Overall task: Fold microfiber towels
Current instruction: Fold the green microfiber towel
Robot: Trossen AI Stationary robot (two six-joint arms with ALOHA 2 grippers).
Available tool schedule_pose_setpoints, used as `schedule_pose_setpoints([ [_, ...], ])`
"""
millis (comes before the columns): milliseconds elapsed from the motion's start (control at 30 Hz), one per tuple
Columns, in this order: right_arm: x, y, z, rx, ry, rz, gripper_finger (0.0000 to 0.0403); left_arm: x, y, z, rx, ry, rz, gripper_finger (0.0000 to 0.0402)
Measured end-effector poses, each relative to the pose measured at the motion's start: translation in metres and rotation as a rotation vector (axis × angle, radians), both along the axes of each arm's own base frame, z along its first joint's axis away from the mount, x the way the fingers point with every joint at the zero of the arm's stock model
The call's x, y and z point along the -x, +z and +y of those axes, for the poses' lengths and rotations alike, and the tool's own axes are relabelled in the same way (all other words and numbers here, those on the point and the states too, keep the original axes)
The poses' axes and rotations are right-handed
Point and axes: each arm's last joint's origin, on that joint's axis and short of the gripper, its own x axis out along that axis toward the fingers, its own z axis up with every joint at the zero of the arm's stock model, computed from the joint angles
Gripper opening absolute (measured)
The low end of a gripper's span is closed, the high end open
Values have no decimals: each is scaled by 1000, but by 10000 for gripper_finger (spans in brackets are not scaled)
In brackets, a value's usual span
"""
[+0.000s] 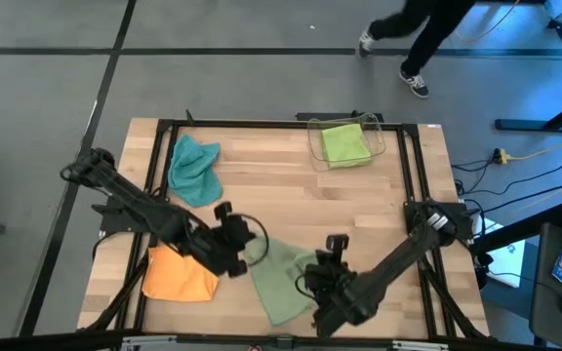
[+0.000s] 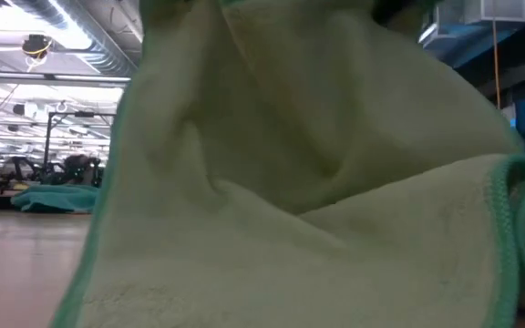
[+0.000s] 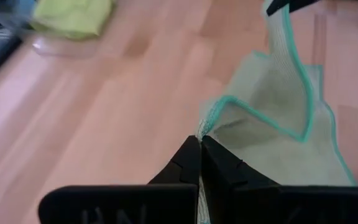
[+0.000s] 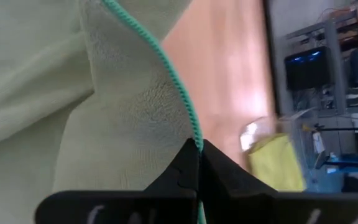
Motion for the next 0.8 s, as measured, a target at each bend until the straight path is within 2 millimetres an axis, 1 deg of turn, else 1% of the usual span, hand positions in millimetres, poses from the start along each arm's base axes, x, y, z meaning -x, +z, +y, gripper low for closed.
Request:
schedule_pose_setpoints([
  [167,0,33,-28,20,20,-23,2,11,24,25,-17,15,-56,0],
  [333,4,67,-62,15,28,-32,2,21,44,50,-33,47,-109,0],
  [433,10,86,-83,19,37,-33,2,25,60,62,-52,63,-128,0],
  [567,21,112,-111,35,44,-44,2,30,91,77,-94,72,-150,0],
  [700,32,135,-138,105,59,-58,2,36,125,92,-132,87,-199,0],
  [800,37,149,-155,126,66,-92,2,41,144,101,-156,104,-234,0],
])
